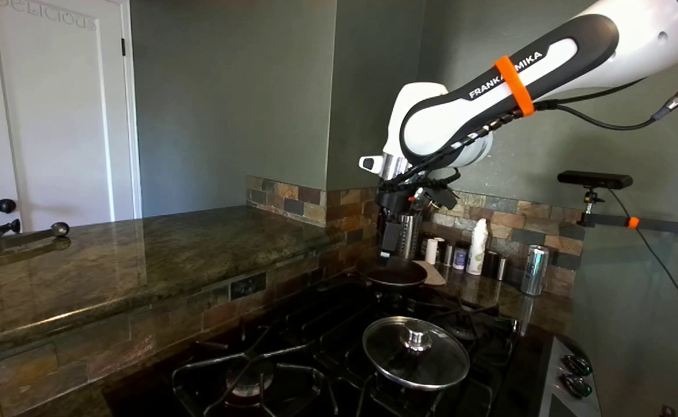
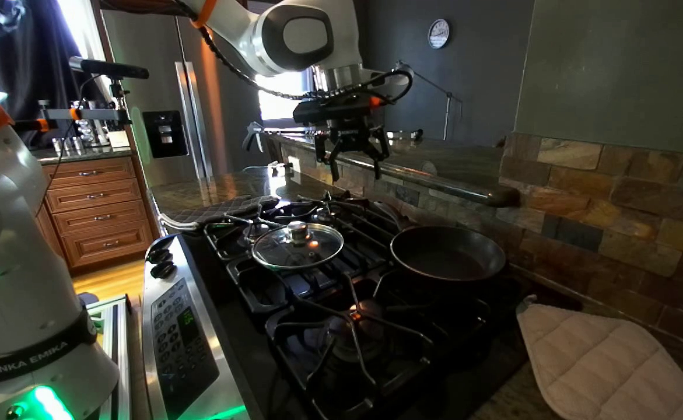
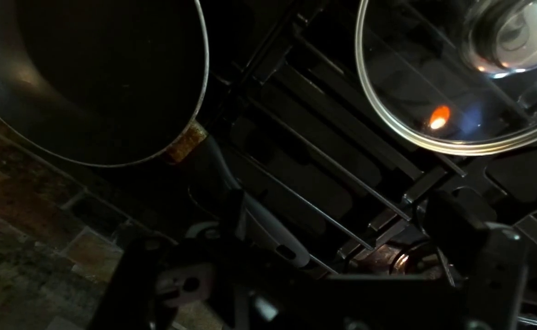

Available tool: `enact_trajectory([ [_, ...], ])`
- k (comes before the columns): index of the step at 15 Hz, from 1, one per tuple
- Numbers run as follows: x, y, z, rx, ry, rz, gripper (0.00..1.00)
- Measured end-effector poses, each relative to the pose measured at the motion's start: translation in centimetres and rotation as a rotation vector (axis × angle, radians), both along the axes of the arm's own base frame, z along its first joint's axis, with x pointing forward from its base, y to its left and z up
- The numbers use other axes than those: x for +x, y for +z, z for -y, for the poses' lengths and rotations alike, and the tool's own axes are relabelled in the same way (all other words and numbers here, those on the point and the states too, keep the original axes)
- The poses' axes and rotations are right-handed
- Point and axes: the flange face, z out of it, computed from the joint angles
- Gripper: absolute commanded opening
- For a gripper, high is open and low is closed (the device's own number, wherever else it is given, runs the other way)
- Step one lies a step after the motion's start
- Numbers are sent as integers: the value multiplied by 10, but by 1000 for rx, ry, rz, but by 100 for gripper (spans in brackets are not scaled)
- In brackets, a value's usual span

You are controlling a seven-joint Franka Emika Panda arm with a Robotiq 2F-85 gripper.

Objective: Move the pan downwards and put the lid on it

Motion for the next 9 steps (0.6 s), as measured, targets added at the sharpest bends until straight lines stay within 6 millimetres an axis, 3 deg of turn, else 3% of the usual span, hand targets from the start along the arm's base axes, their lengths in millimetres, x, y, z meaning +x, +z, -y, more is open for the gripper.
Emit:
enact_trajectory([
  [9, 7, -1, 6, 49, 23, 4, 100],
])
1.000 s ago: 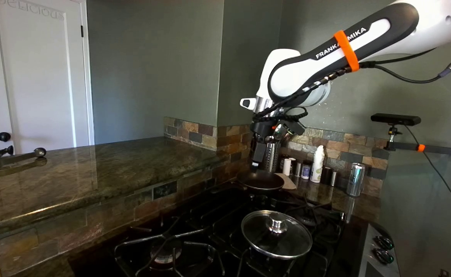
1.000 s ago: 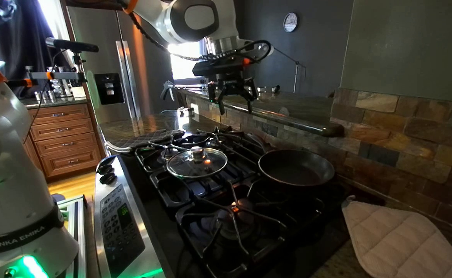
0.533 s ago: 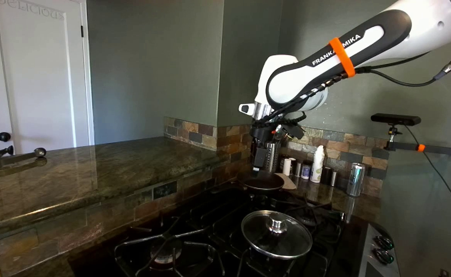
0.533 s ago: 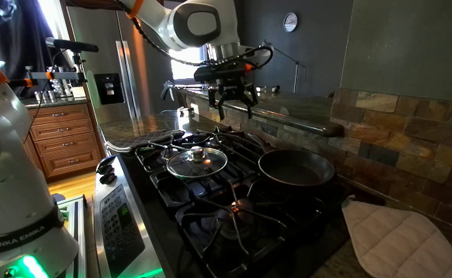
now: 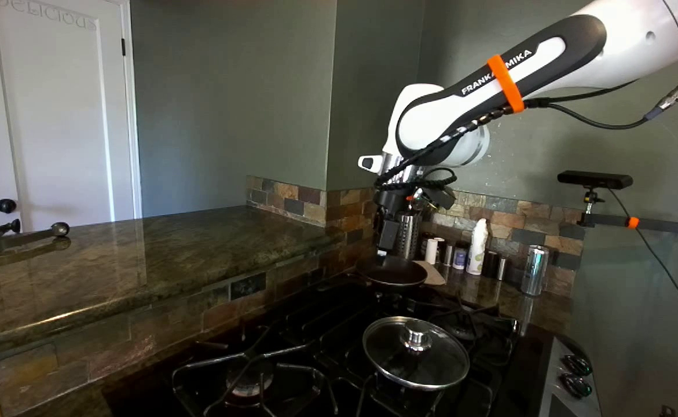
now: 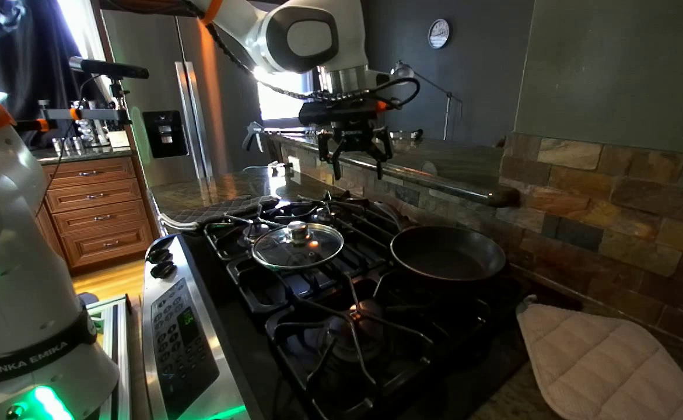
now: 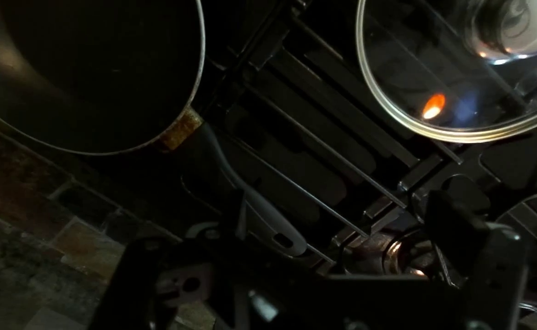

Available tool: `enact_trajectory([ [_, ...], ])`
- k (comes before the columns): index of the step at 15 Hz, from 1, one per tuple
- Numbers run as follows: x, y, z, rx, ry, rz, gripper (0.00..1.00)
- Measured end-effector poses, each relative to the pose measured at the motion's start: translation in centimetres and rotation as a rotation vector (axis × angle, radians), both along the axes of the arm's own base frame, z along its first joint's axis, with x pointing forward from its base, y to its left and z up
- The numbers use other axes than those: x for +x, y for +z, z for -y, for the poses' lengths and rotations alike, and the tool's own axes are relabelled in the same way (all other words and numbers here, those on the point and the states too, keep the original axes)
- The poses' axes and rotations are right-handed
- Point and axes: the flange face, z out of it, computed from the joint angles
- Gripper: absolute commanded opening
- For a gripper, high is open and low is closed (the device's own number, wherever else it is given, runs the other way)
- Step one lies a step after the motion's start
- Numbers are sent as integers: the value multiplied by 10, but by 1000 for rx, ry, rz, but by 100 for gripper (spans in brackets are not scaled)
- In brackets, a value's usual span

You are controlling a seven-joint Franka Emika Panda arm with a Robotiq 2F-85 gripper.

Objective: Move the pan downwards and put the lid on it

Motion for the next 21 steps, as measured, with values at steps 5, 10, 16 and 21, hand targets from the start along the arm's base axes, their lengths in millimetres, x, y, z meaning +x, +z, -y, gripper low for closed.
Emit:
enact_trajectory([
  [5, 18, -8, 12, 43, 143, 9, 100],
  [10, 36, -26, 23, 21, 211, -15, 100],
  [16, 57, -45, 40, 5, 249, -35, 100],
  [21, 70, -60, 48, -18, 255, -58, 100],
])
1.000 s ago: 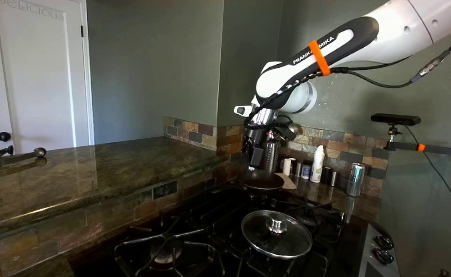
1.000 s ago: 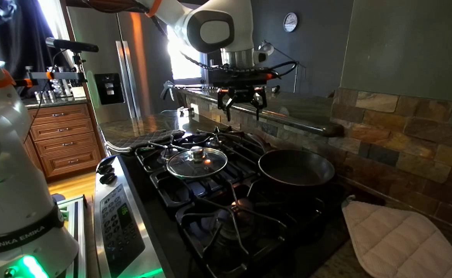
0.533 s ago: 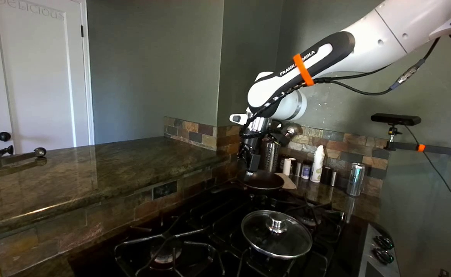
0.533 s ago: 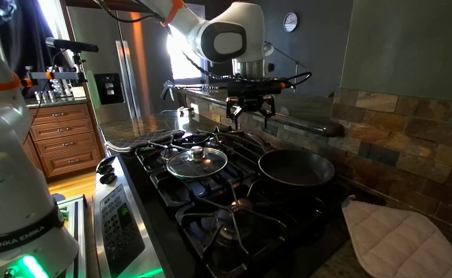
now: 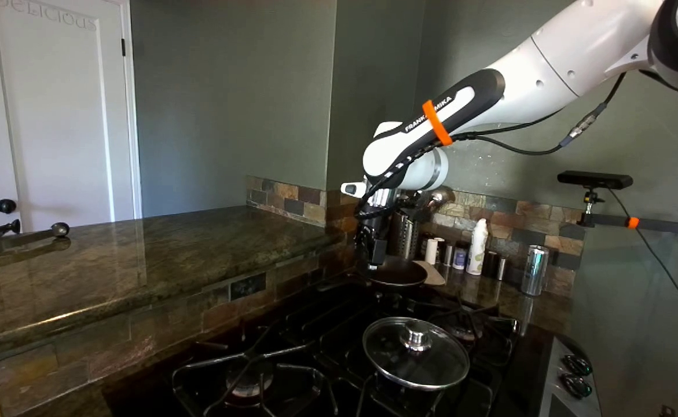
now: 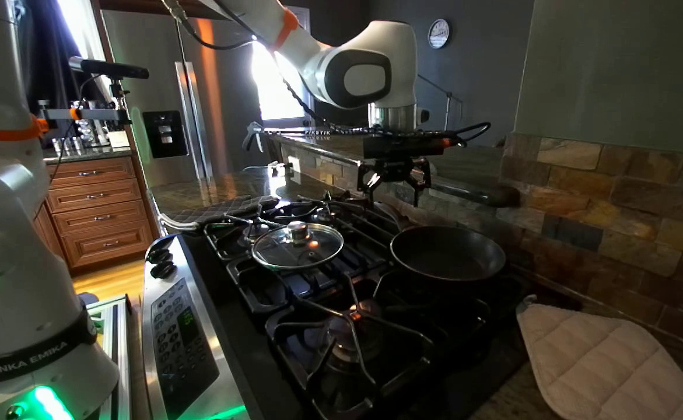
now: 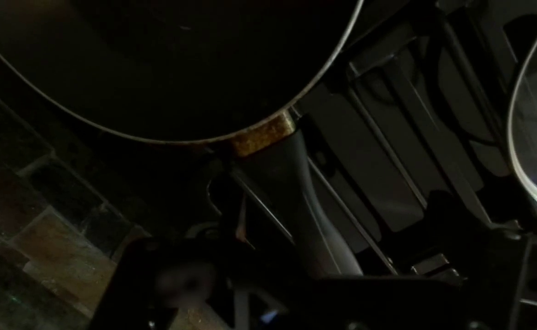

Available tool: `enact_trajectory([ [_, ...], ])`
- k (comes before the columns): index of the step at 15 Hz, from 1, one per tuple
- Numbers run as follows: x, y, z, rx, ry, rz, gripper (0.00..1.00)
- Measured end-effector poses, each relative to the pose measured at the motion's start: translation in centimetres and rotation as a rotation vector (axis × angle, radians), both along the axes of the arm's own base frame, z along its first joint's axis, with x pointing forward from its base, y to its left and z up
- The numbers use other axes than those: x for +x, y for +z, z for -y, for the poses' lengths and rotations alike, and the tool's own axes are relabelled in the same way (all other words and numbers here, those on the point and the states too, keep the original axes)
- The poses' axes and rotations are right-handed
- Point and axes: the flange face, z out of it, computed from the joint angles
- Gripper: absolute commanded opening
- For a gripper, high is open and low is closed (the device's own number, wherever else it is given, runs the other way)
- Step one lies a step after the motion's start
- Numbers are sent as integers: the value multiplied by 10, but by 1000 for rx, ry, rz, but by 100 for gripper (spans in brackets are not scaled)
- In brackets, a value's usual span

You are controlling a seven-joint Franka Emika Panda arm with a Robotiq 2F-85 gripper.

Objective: Move the pan downwards and put the lid on it

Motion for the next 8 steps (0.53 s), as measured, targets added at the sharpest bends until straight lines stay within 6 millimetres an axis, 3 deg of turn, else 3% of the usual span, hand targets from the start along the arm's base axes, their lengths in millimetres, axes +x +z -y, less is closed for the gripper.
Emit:
enact_trajectory([
  [8, 14, -21, 3, -35, 26, -18, 100],
])
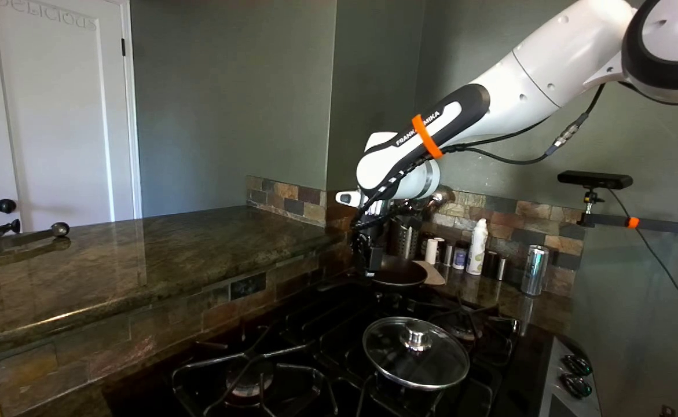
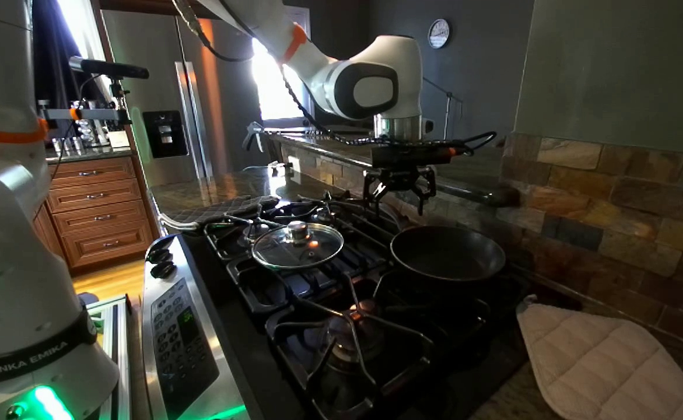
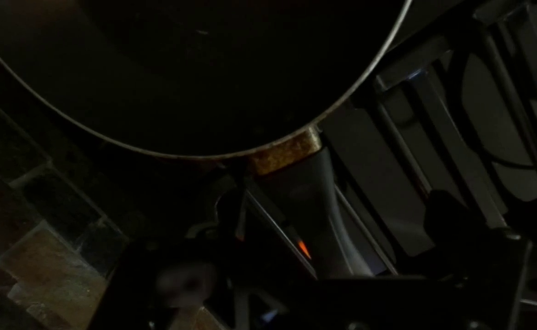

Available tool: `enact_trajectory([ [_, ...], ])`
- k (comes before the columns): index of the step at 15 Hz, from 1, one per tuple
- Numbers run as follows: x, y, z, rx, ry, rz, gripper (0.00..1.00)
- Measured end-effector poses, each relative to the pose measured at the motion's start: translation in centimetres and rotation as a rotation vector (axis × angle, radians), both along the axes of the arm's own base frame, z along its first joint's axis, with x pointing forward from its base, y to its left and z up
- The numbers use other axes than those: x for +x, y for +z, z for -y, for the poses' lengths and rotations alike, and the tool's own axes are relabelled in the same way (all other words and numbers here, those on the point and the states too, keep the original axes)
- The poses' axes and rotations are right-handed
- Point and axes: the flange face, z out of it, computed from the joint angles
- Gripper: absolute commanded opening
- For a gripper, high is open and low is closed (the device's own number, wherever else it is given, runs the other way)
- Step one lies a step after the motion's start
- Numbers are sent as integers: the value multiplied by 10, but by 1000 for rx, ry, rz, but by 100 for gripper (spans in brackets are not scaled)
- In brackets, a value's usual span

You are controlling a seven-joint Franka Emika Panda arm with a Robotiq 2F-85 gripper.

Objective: Move the pan downwards and put the lid on it

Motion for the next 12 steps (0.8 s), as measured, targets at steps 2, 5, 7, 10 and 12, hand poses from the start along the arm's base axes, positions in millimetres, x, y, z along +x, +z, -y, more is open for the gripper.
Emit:
enact_trajectory([
  [2, 3, -4, 0, -8, 5, 8, 100],
  [5, 7, -10, -2, -14, 11, 16, 100],
  [7, 10, -14, -2, -14, 13, 15, 96],
  [10, 13, -18, -4, -12, 16, 11, 80],
  [12, 15, -19, -6, -12, 20, 11, 65],
])
